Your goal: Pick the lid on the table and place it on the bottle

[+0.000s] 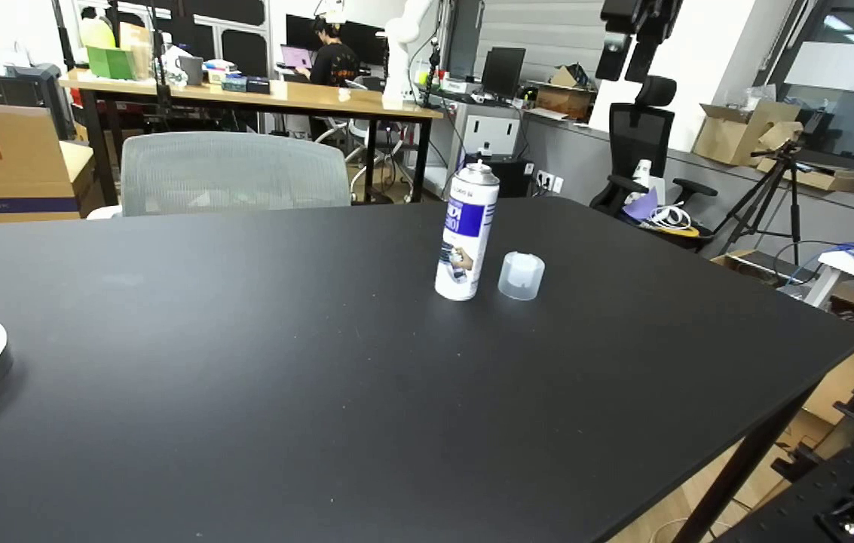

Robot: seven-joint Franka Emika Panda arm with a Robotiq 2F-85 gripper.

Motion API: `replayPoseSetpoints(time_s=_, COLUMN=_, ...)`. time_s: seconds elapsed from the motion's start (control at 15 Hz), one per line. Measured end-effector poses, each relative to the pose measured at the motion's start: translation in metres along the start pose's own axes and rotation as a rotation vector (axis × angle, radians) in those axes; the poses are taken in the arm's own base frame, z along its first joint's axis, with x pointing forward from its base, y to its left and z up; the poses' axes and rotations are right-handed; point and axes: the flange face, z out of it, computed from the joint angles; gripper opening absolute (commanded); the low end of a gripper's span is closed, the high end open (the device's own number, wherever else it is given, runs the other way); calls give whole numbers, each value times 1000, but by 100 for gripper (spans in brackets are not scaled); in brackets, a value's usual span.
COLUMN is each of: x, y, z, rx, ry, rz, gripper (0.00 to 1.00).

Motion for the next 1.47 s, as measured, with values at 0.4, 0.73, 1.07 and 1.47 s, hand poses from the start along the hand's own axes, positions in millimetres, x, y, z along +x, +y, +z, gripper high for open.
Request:
replayPoseSetpoints(time_s=0.4, x=24, y=29, z=63, rx=-38, ry=-54, rz=-63, gripper=100)
replayPoseSetpoints(time_s=0.73, x=38, y=53, z=95, rx=-43, ry=-118, rz=-96, gripper=100)
replayPoseSetpoints(time_s=1.07, x=42, y=48, z=106, rx=-32, ry=-131, rz=-114, gripper=100)
replayPoseSetpoints(time_s=1.47, x=54, y=35, z=157, rx=-27, ry=-127, rz=-158, gripper=100)
